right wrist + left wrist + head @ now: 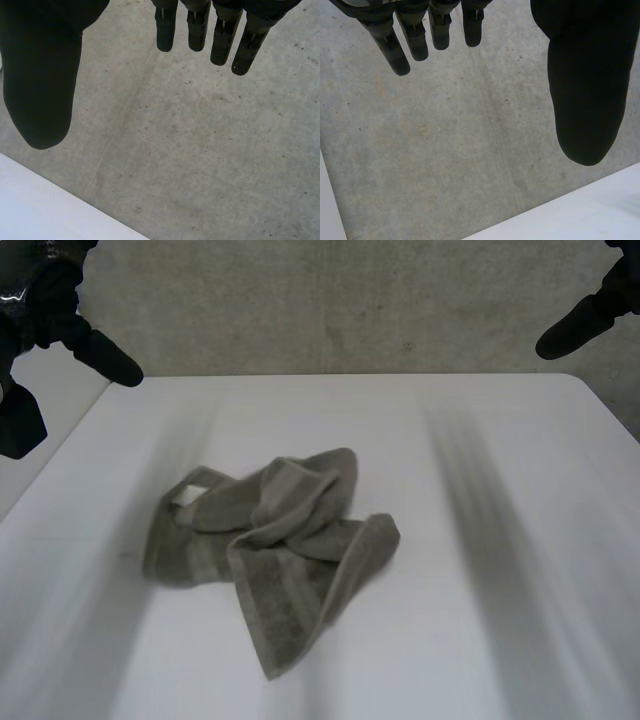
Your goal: Fold the towel.
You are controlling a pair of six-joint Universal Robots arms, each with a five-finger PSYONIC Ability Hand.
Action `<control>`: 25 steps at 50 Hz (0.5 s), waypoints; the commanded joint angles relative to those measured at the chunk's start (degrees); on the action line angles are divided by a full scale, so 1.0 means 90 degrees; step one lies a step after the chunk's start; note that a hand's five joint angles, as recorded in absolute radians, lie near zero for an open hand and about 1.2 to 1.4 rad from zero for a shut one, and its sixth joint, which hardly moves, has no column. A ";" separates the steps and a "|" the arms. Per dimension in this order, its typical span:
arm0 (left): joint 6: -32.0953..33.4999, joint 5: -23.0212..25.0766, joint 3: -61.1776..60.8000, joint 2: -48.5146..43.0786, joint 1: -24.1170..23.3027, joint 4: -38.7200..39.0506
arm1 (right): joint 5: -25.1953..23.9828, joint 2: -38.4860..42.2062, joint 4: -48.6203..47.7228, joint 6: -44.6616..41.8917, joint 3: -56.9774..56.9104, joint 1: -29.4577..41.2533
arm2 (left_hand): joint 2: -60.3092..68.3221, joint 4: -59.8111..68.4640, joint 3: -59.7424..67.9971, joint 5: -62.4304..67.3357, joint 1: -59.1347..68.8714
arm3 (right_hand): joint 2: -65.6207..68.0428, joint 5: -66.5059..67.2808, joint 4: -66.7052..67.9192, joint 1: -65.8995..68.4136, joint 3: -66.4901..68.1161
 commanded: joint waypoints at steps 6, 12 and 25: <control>0.0000 0.0039 -0.0054 -0.0045 -0.0014 0.0009 | -0.0113 0.0028 0.0000 -0.0029 0.0012 0.0010 | 0.0061 0.0045 0.0052 -0.0177 -0.0003 | -0.0397 -0.0405 -0.0376 -0.0264 -0.0213; 0.0019 0.0078 -0.0112 -0.0143 -0.0072 0.0048 | -0.0346 0.0135 -0.0010 -0.0029 0.0012 0.0039 | 0.0098 0.0082 0.0089 -0.0140 0.0034 | -0.0397 -0.0405 -0.0376 -0.0264 -0.0213; 0.0185 0.0752 -0.0191 -0.0806 -0.0141 0.0535 | -0.1868 0.1598 0.0156 -0.0029 0.0021 0.0780 | 0.0210 0.0194 0.0202 -0.0027 0.0146 | -0.0397 -0.0405 -0.0376 -0.0264 -0.0213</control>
